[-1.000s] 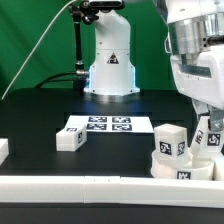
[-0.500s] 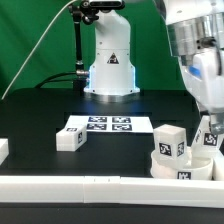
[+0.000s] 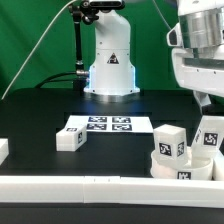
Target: Assemble stool
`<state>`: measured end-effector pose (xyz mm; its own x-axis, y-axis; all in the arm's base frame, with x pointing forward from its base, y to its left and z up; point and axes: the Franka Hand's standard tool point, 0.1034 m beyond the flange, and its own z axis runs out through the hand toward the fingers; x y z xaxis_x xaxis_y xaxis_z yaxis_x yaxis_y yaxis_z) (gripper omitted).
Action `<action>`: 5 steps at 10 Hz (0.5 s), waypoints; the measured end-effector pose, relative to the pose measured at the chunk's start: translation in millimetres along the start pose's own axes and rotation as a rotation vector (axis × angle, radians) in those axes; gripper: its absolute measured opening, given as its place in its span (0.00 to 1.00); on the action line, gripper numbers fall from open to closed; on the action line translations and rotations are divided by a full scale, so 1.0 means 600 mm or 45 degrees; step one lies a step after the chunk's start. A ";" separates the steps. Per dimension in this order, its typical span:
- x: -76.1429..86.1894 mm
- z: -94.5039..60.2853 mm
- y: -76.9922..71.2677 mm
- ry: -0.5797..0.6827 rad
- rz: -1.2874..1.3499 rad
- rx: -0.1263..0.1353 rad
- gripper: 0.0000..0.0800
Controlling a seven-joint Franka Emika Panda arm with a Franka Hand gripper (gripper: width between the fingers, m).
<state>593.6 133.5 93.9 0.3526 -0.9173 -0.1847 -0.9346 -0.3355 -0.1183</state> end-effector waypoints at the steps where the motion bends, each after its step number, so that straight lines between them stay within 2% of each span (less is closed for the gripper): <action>1: 0.000 0.000 0.000 0.001 -0.064 -0.001 0.81; 5: 0.003 -0.002 -0.001 0.023 -0.624 -0.019 0.81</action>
Offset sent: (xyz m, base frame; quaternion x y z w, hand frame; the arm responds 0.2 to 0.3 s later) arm 0.0053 -0.0024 0.0046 -0.0227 0.0110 -0.2162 0.9760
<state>594.7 131.6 94.6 0.7506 -0.6541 -0.0936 -0.6593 -0.7318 -0.1728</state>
